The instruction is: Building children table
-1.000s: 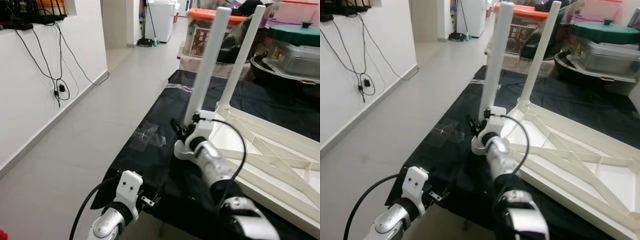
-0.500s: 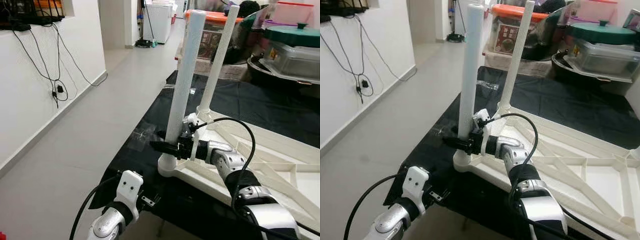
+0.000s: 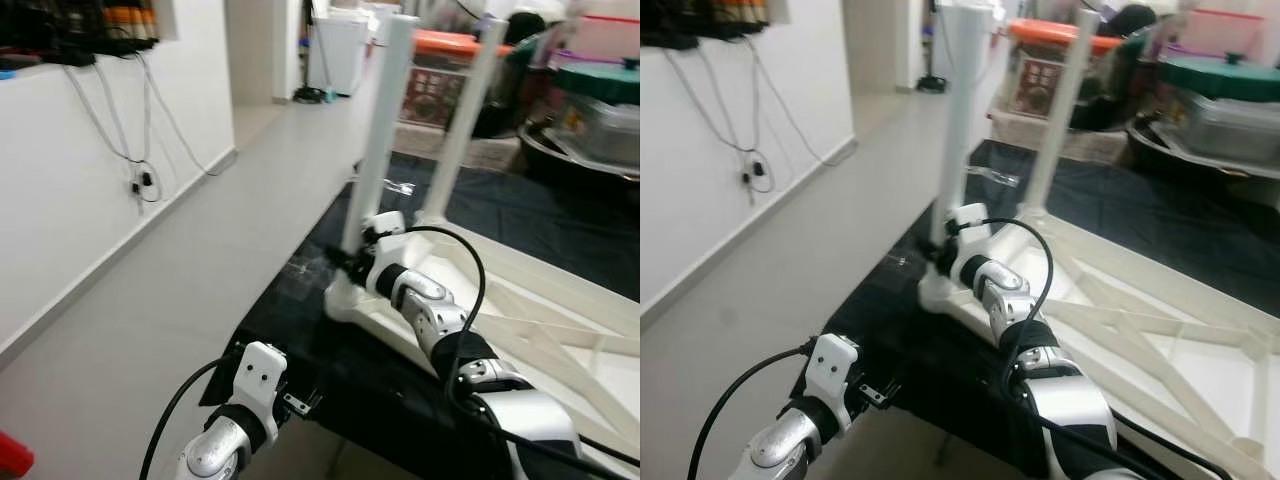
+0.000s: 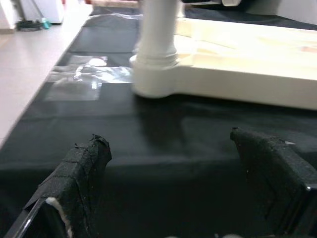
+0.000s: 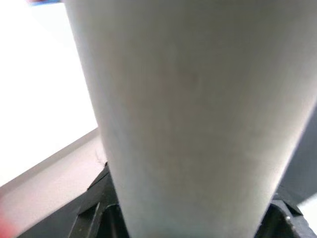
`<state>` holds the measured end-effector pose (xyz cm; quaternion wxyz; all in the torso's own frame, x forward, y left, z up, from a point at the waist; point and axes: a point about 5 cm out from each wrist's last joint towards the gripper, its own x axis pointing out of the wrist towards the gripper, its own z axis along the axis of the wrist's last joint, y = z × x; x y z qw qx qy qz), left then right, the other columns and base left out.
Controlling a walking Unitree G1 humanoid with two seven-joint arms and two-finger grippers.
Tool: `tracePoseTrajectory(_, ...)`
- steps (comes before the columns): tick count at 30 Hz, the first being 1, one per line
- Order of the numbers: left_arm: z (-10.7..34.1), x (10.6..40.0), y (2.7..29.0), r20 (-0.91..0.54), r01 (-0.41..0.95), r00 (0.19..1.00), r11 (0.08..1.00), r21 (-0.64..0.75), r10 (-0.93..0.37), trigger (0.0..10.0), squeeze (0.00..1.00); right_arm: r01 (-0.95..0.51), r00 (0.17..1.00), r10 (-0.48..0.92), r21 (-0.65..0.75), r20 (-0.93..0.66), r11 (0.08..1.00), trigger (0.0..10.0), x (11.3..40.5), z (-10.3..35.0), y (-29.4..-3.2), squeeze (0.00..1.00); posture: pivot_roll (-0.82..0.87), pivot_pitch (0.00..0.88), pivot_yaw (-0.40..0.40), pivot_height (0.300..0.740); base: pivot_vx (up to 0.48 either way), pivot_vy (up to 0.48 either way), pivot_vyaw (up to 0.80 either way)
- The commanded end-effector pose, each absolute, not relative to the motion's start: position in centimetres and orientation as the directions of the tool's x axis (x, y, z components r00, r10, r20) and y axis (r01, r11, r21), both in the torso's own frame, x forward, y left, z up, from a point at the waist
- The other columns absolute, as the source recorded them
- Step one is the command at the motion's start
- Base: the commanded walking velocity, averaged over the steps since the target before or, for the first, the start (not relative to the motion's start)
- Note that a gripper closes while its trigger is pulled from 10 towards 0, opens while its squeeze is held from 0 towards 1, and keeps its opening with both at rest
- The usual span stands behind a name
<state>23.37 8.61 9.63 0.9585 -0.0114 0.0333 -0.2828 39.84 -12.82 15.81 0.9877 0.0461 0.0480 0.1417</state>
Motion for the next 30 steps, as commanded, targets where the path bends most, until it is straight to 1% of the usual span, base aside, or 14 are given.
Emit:
tracePoseTrajectory(1,9.4,23.3,8.5,-0.066,0.551,0.83,0.833,-0.042,-0.553,10.0,0.0,0.087,0.989,-0.068,0.144,-0.129,0.986,0.0,39.5,14.7,-16.7,0.0,0.17,0.0,-0.09,0.74,0.0,0.0,0.0)
tracePoseTrajectory(6,9.4,23.3,8.5,-0.067,0.553,0.829,0.832,-0.042,-0.555,10.0,0.0,0.355,0.929,-0.331,0.153,-0.164,0.922,0.0,38.3,13.3,-17.9,0.0,0.16,0.0,-0.089,0.74,0.0,0.0,0.0)
tracePoseTrajectory(11,9.4,23.3,8.5,-0.067,0.553,0.829,0.832,-0.041,-0.555,10.0,0.0,0.406,0.909,-0.379,0.164,-0.172,0.899,0.0,37.8,12.9,-17.7,0.0,0.16,0.0,-0.089,0.74,0.0,0.0,0.0)
tracePoseTrajectory(12,9.4,23.3,8.5,-0.067,0.553,0.829,0.832,-0.041,-0.555,10.0,0.0,0.396,0.913,-0.363,0.196,-0.185,0.897,1.1,37.7,12.6,-16.6,0.0,0.16,0.0,-0.089,0.74,0.0,0.0,0.0)
tracePoseTrajectory(14,9.4,23.3,8.5,-0.067,0.553,0.829,0.832,-0.04,-0.555,10.0,0.0,0.38,0.92,-0.342,0.218,-0.192,0.899,1.1,37.7,12.5,-15.8,0.0,0.16,0.0,-0.088,0.74,0.0,0.0,0.0)
tracePoseTrajectory(15,9.4,23.3,8.5,-0.066,0.552,0.83,0.833,-0.04,-0.554,10.0,0.0,0.261,0.961,-0.225,0.263,-0.16,0.929,10.0,38.0,12.8,-14.4,0.0,0.16,0.0,-0.089,0.74,0.0,0.0,0.0)
tracePoseTrajectory(16,9.4,23.3,8.5,-0.066,0.552,0.83,0.833,-0.04,-0.554,10.0,0.0,0.261,0.961,-0.225,0.263,-0.16,0.929,10.0,38.0,12.8,-14.4,0.0,0.16,0.0,-0.089,0.74,0.0,0.0,0.0)
tracePoseTrajectory(17,9.4,23.3,8.5,-0.066,0.551,0.831,0.833,-0.04,-0.553,10.0,0.0,0.16,0.985,-0.131,0.296,-0.117,0.942,10.0,38.3,13.2,-13.3,1.0,0.16,0.0,-0.089,0.74,0.0,0.0,0.0)
tracePoseTrajectory(19,9.4,23.3,8.5,-0.065,0.55,0.831,0.834,-0.04,-0.552,10.0,0.0,0.037,0.998,-0.015,0.326,-0.068,0.945,10.0,38.5,13.7,-12.4,1.0,0.16,0.0,-0.09,0.74,0.0,0.0,0.0)
tracePoseTrajectory(20,9.5,23.4,8.5,-0.064,0.549,0.832,0.835,-0.04,-0.551,10.0,0.0,-0.075,0.996,0.091,0.374,-0.024,0.924,10.0,38.7,14.3,-11.9,0.0,0.16,0.0,-0.091,0.74,0.0,0.0,0.0)
tracePoseTrajectory(26,9.5,23.4,8.5,-0.062,0.548,0.833,0.835,-0.04,-0.55,10.0,0.0,-0.312,0.948,0.311,0.405,0.07,0.859,10.0,39.0,15.7,-11.9,0.0,0.16,0.0,-0.087,0.74,0.0,0.0,0.0)
tracePoseTrajectory(28,9.5,23.5,8.6,-0.063,0.549,0.832,0.835,-0.039,-0.551,10.0,0.0,-0.628,0.767,0.635,0.312,0.093,0.713,10.0,38.1,16.4,-11.4,0.0,0.15,0.0,-0.083,0.74,0.0,0.0,0.0)
tracePoseTrajectory(29,9.5,23.6,8.6,-0.063,0.551,0.831,0.834,-0.039,-0.552,10.0,0.0,-0.807,0.568,0.821,0.232,0.054,0.543,10.0,36.8,16.4,-11.2,0.0,0.15,0.0,-0.085,0.74,0.0,0.0,0.0)
tracePoseTrajectory(30,9.5,23.6,8.6,-0.063,0.551,0.831,0.834,-0.039,-0.552,10.0,0.0,-0.807,0.568,0.821,0.232,0.054,0.543,10.0,36.8,16.4,-11.2,0.0,0.15,0.0,-0.085,0.74,0.0,0.0,0.0)
